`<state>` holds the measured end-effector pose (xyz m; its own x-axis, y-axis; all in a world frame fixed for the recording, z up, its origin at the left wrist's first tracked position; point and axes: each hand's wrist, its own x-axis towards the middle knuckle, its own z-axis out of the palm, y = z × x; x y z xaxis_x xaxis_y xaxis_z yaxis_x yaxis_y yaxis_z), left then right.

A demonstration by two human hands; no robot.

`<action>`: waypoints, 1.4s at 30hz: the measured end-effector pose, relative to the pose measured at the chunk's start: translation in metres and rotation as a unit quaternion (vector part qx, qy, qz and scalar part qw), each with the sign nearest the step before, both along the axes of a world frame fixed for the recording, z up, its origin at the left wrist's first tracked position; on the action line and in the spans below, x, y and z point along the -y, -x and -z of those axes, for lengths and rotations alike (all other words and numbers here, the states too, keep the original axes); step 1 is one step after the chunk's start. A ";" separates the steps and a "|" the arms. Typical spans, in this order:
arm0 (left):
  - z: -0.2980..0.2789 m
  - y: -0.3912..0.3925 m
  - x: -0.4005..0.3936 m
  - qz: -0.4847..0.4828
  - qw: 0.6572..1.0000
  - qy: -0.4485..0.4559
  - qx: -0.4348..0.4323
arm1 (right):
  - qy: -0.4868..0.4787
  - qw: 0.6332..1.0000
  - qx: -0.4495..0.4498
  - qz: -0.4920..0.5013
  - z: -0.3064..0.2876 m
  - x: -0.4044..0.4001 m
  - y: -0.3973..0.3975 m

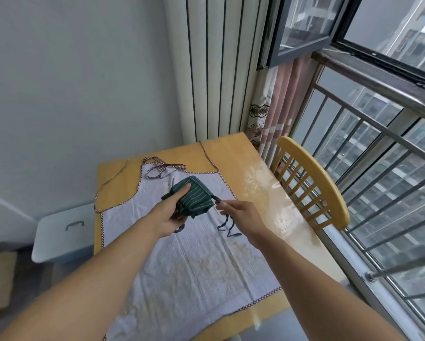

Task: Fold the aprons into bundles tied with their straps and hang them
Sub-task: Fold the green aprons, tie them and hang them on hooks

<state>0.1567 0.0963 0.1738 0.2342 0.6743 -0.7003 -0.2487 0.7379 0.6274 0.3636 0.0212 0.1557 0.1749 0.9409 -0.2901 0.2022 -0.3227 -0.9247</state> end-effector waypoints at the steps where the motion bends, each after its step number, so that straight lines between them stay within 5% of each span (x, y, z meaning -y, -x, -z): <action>1: 0.000 0.003 -0.003 0.007 1.000 -0.010 -0.004 | 0.004 1.000 0.009 -0.009 -0.001 -0.002 0.002; 11: 0.005 0.012 -0.018 0.002 0.991 -0.104 -0.080 | -0.041 0.977 0.207 -0.008 -0.011 -0.012 0.014; 17: -0.008 0.009 -0.007 0.045 0.960 -0.203 -0.188 | -0.052 0.845 0.433 -0.309 -0.046 -0.013 0.026; 22: -0.020 0.012 0.001 0.191 0.922 -0.257 -0.216 | -0.083 0.808 0.461 -0.359 -0.102 -0.027 0.029; 29: -0.044 0.019 0.000 0.383 0.880 -0.253 -0.122 | -0.078 0.878 0.327 -0.340 -0.135 -0.046 0.015; 34: -0.051 0.029 0.002 0.481 0.849 -0.218 0.019 | -0.098 0.952 0.193 -0.216 -0.124 -0.046 0.000; 42: -0.050 0.013 0.010 0.269 0.934 -0.162 0.170 | -0.101 0.993 0.039 -0.039 -0.063 -0.021 0.016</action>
